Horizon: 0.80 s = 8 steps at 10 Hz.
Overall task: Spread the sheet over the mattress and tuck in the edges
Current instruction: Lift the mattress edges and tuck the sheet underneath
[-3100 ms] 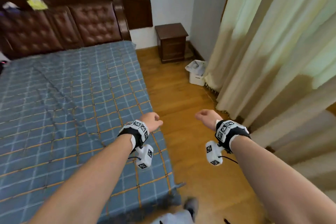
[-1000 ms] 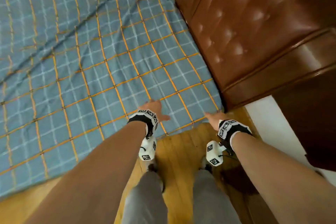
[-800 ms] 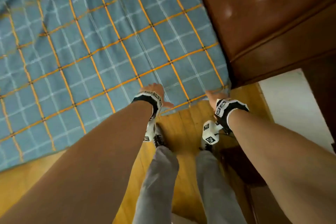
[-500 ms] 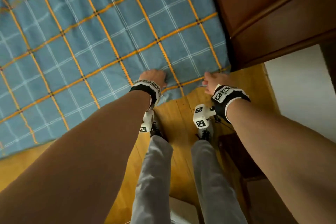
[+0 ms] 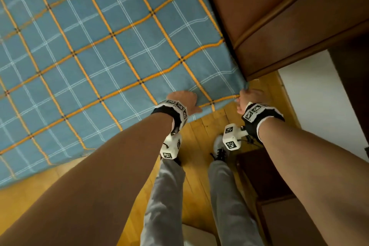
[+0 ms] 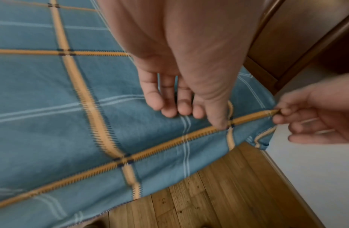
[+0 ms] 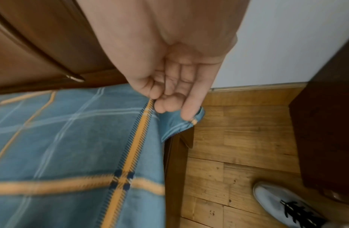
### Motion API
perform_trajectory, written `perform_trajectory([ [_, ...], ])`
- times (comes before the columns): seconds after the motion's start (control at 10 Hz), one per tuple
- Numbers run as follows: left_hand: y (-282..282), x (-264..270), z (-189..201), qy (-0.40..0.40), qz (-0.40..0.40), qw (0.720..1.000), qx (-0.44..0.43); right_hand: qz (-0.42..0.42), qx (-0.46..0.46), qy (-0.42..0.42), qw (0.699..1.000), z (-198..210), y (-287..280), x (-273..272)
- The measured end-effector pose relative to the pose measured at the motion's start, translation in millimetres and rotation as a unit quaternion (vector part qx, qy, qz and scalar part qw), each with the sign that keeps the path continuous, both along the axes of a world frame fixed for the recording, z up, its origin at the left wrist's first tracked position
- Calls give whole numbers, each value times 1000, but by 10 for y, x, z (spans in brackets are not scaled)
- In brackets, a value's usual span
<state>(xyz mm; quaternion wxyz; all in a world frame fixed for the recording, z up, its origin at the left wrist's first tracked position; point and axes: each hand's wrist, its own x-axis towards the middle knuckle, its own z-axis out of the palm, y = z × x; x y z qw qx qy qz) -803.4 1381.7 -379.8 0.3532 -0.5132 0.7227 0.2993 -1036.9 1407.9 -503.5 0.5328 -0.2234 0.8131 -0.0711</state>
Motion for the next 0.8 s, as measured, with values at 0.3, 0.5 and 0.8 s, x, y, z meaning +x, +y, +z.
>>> perform_trajectory([
  [0.3,-50,207,-57,103,93,985,-107,-153,9,-96,984,943,-113,629],
  [0.5,-83,122,-56,97,119,986,-66,-176,-20,-133,975,956,-164,668],
  [0.8,40,179,-99,-80,-10,992,-100,-12,-79,-43,996,871,-175,748],
])
